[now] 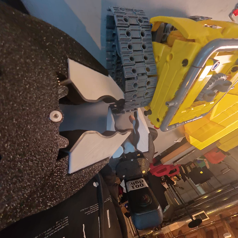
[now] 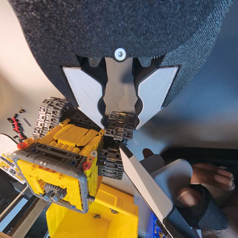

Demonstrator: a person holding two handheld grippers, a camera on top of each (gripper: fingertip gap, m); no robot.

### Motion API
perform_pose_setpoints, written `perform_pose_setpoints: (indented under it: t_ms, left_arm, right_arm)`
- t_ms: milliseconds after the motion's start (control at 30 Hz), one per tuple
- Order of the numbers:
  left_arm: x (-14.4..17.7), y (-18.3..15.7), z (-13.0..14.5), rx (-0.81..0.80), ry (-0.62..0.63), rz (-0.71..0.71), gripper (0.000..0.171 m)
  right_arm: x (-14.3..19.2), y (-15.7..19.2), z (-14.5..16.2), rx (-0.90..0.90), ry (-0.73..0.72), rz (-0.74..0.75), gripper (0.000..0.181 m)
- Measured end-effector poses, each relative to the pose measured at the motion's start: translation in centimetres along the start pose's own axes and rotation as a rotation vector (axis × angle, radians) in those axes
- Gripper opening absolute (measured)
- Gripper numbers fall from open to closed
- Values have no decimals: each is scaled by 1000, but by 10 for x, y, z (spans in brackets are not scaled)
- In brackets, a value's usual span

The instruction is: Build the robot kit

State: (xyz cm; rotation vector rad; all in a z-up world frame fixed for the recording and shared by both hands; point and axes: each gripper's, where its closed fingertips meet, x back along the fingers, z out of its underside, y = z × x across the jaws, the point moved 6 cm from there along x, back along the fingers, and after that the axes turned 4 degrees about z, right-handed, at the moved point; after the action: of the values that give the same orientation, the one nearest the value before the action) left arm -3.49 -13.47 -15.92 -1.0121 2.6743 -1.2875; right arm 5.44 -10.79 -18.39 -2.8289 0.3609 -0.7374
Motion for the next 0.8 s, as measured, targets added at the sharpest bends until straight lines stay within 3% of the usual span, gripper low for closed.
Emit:
perform_pose_setpoints:
  t_ms: [233,300,333,433,567,800]
  left_arm:
    - [0,5,5,36,-20,-13,2]
    - [1,4,6,44,-27,-7,2]
    - [1,4,7,51,-30,-9,3]
    - [5,1,12,108,-39,31,27]
    - [15,1,17,152,-86,23,42]
    - [18,9,10,209,-175,-23,44]
  right_arm:
    - [0,0,0,0,3,-3,42]
    - [0,0,1,3,4,-4,42]
    - [0,0,1,5,5,-5,42]
    - [0,0,1,6,8,-7,42]
    - [-1,0,1,9,7,-10,42]
    - [-1,-1,2,17,12,8,42]
